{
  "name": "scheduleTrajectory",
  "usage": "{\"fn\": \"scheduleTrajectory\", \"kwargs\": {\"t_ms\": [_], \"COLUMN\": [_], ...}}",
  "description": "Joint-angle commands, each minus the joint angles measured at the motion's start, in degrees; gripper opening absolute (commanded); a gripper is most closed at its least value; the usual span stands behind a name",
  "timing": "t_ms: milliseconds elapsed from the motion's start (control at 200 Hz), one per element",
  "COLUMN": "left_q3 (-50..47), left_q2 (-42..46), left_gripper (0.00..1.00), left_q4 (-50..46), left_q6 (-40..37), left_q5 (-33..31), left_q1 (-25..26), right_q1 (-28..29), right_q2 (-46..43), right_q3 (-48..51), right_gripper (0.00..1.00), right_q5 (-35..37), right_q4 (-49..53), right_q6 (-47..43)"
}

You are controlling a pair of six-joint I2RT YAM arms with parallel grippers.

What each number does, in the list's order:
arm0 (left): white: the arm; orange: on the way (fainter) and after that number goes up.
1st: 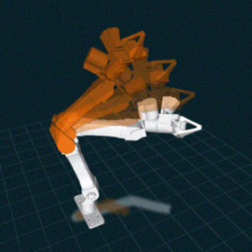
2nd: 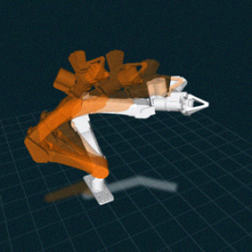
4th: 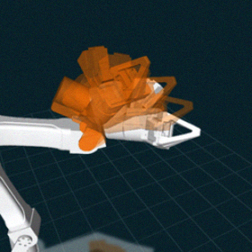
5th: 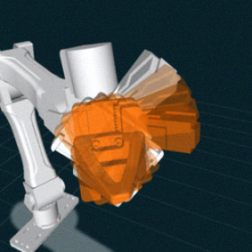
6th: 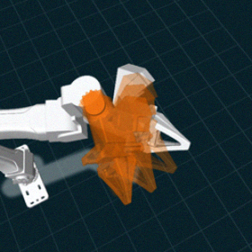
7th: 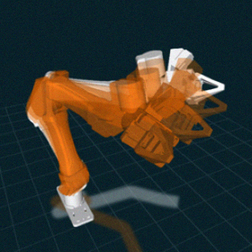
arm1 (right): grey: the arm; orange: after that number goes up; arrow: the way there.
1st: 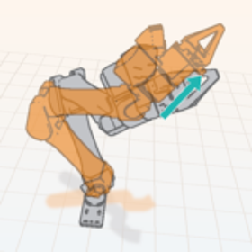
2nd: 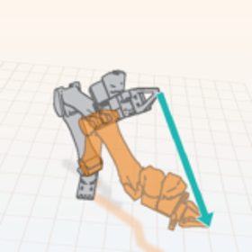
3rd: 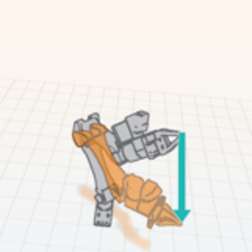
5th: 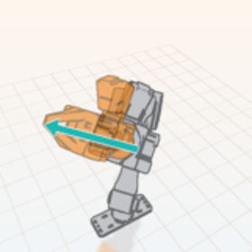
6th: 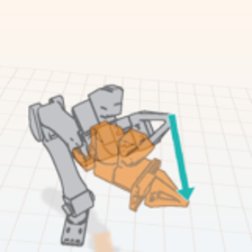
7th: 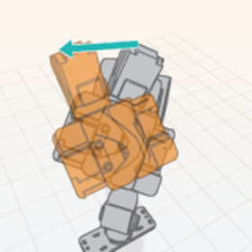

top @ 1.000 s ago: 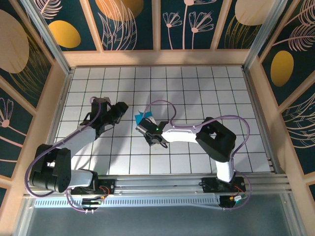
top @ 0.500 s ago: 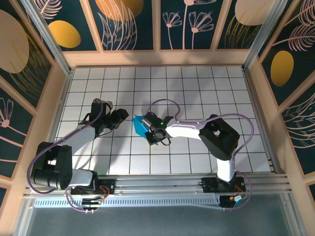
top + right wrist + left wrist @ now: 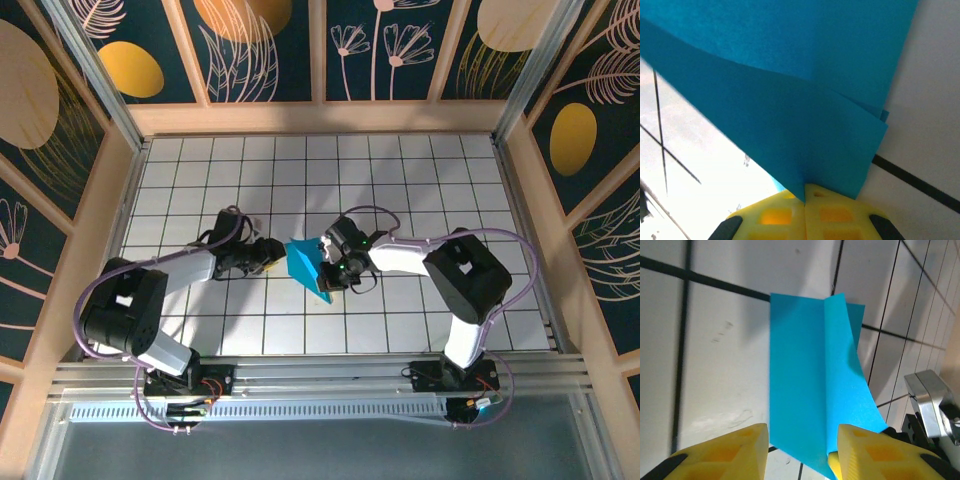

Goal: Fold a paper plane with a square sheet of paper (fold left side to right side)
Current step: Fourth fold the wing at the center of the table.

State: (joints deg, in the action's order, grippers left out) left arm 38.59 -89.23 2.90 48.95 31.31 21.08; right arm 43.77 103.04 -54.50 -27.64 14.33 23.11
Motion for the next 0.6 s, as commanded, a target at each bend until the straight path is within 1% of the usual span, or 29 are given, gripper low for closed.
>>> {"fn": "scheduleTrajectory", "kwargs": {"t_ms": [0,255,420,440,596], "left_q3": [2.2,6.4,7.8,8.0,9.4], "left_q2": [-1.8,-6.9,-8.6,-10.3,-12.3], "left_gripper": [0.4,0.4,0.4,0.4,0.4], "left_q4": [1.9,3.0,3.4,3.6,3.6], "left_q6": [1.2,2.6,3.1,3.1,3.2], "left_q5": [1.3,1.2,0.9,1.0,0.7], "left_q1": [1.9,6.5,7.8,7.9,8.2], "right_q1": [-1.1,-1.5,-1.7,-1.7,-1.7], "right_q2": [-1.9,-1.7,-1.8,-1.8,-1.6], "right_q3": [2.4,3.3,3.9,3.9,3.8], "right_gripper": [0.08,0.08,0.08,0.08,0.09], "right_q5": [-4.2,-1.9,-2.1,-2.1,-2.0], "right_q4": [-2.3,-2.4,-3.0,-3.0,-2.7], "right_q6": [1.4,1.1,1.3,1.3,1.1]}}
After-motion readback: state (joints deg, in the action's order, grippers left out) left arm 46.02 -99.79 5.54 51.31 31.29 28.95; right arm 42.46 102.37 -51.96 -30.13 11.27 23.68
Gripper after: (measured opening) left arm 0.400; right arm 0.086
